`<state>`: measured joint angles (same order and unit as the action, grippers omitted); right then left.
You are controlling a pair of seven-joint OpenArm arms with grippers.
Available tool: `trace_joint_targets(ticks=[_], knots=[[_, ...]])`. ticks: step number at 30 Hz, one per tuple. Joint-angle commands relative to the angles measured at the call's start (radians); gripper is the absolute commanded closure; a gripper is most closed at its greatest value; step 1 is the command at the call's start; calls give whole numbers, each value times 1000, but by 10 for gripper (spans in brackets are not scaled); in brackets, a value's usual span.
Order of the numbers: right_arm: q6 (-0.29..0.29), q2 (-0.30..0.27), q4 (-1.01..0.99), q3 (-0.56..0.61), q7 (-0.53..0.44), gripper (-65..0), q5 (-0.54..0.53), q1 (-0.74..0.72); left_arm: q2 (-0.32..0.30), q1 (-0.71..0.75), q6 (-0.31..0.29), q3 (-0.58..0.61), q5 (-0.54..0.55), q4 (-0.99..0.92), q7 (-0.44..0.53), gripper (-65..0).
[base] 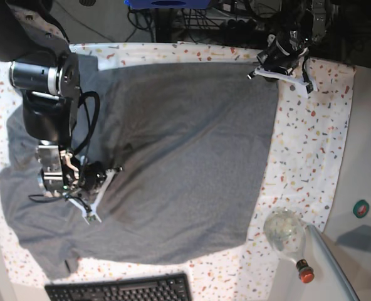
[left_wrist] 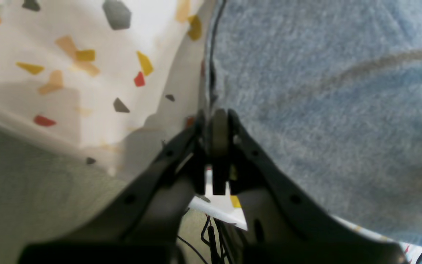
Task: Layout the t-shirt on the table in an organized manner, then fold the t-shirt properly
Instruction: 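Smooth the shirt surface with the right gripper, then grasp its edge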
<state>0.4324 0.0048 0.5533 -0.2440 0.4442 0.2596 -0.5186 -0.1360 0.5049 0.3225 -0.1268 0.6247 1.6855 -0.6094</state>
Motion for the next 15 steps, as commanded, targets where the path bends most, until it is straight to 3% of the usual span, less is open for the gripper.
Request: trace_joint_targets(ticks=[1,9,13,15], knots=[[10,22,-31,5,2,0,-1,-18,-1,5,-3,0,-1,15,10,0],[12,28,18,7,-17,0,-1,-58,-3,1,-3,0,-1,14,10,0],[18,28,330,7,58,0,-1,47,-4,-4,-3,0,-1,15,9,0],[56,28,574,7,117,0,-1,136,-4,-5,-3,0,-1,15,9,0]])
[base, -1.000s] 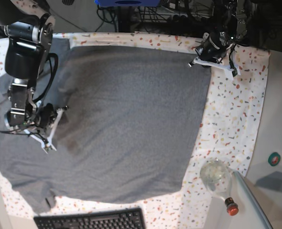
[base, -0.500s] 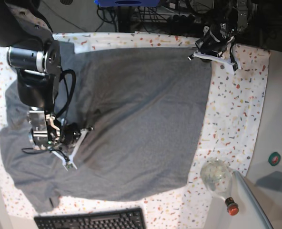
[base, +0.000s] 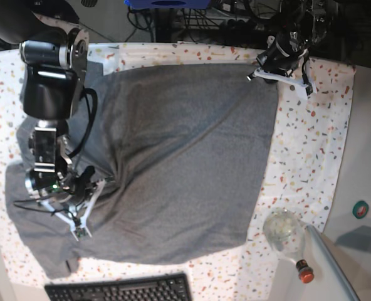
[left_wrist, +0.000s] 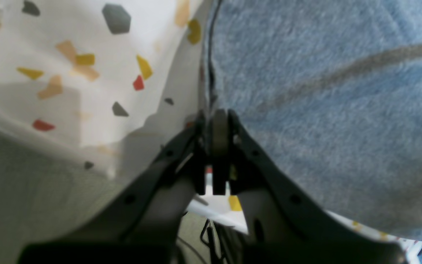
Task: Layout the t-shirt on the table in an organized manner, then fold the t-shirt properly
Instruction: 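Smooth the shirt surface with the right gripper, then grasp its edge, then pull the shirt edge apart with both grippers to stretch it taut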
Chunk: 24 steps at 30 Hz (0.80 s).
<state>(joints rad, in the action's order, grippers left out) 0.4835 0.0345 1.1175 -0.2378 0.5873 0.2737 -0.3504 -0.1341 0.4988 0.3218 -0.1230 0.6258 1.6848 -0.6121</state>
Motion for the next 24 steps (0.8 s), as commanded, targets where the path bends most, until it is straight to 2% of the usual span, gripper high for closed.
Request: trace_joint_targets(ticks=[1,5,6,8,9,10,12,14,17,24], knots=[[22,-2,135,-1,12,0,-15,21,-8,1,-2,-4,-2,16,11,0],[42,-25,523,-15,219,0,-14,230,-11,-7,-2,-11,-2,16,11,0],[44,-40,591,-34,265,-36,-15,281,-12,-10,-2,-11,-2,16,11,0],[45,-43,723,-114,325,-194,-17,388,-12,-16,-2,-11,-4,15,11,0],[45,-35,764,-150,329,-236,-17,442,-12,-19,-2,-11,-2,15,11,0],[45,-18,786,-165,325,-237,-18,485,-12,-21,-2,-11,-2,15,11,0],[47,8,803,-168,287,-164,-18,571,-12,-22,-2,-11,-2,15,11,0],[47,28,790,-168,230,0,-18,633,-12,-22,-2,-13,-2,16,11,0],[47,71,744,-174,202,0,-18,649,-11,-41,-2,-8,-2,18,11,0],[40,68,508,-202,158,0,-17,580,-12,-44,-2,-10,-2,18,10,0]])
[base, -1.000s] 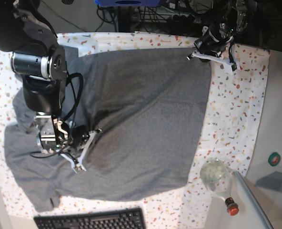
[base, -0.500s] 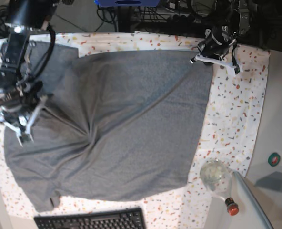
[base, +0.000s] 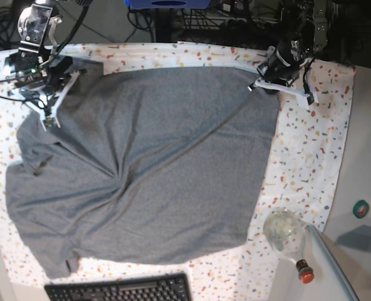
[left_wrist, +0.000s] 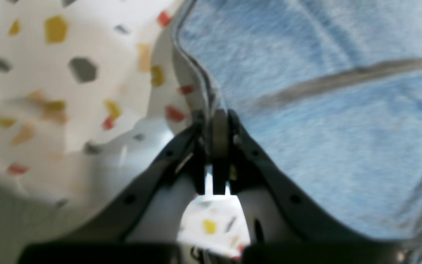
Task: Layout the t-shirt on the table in an organized manner, then fold the t-shirt properly
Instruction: 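Pull the shirt edge apart with both grippers to stretch it taut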
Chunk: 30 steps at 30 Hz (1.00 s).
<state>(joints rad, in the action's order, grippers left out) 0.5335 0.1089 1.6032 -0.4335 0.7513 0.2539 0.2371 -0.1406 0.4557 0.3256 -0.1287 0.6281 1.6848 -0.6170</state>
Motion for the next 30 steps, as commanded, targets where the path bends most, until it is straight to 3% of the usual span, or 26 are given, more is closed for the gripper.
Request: trace_joint_targets(ticks=[1,10,20,27,30], knots=[[-10,-7,-4,-29,-28,0,3,-20,-6,1,-6,-4,-4,18,15,0],[-5,10,-59,-44,-43,0,5,35,-6,-2,-6,-4,-6,16,15,0],[-5,16,121,121,17,0,3,138,-6,-8,-6,-2,-4,16,15,0],[-6,16,291,2,18,0,3,117,-6,-8,-6,-6,-6,13,15,0],[-5,16,303,-109,23,0,3,78,-6,-7,-6,-6,-6,10,15,0]])
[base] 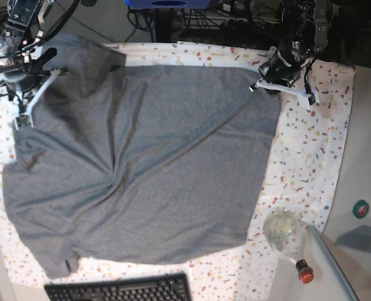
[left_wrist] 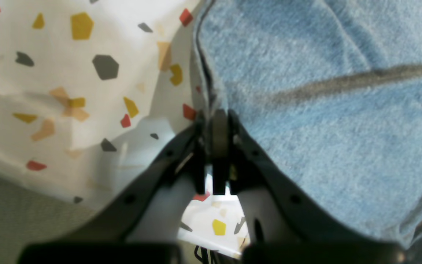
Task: Layout the t-shirt on the table in an organized manner, then fold the t-shirt properly
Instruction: 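Pull the shirt edge apart with both grippers to stretch it taut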
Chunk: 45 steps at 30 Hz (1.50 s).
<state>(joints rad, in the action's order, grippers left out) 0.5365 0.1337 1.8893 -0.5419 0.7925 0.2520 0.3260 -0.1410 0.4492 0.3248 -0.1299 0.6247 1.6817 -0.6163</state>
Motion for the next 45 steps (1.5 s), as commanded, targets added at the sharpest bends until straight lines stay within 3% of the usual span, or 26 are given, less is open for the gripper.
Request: trace_joint_targets(ticks=[1,2,3,6,8,14,21,45], knots=[[-6,-9,3,-45,6,0,2,-29,-6,0,-5,-4,-2,13,14,0],[1,-9,-12,-86,35,-56,-16,-51,-6,0,-5,-4,-2,13,14,0],[27,-10,-26,-131,64,-152,-64,-72,-6,0,-5,-4,-4,11,14,0],[162,-21,-69,-301,121,-396,-288,-95,-6,0,-5,-4,-4,11,14,0],[162,-44,-106,-375,161,-471,-386,-104,-6,1,-5,-4,-4,11,14,0],[162,-111,-257,-419,209,-480,-503,-104,-16,4,-5,-4,-4,10,14,0],[162,-128,-340,-415,209,-480,-639,-104,-18,4,-5,-4,-6,10,14,0],[162,-130,-455,-389,207,-480,-636,-163,-18,10,-5,-4,-6,10,14,0]])
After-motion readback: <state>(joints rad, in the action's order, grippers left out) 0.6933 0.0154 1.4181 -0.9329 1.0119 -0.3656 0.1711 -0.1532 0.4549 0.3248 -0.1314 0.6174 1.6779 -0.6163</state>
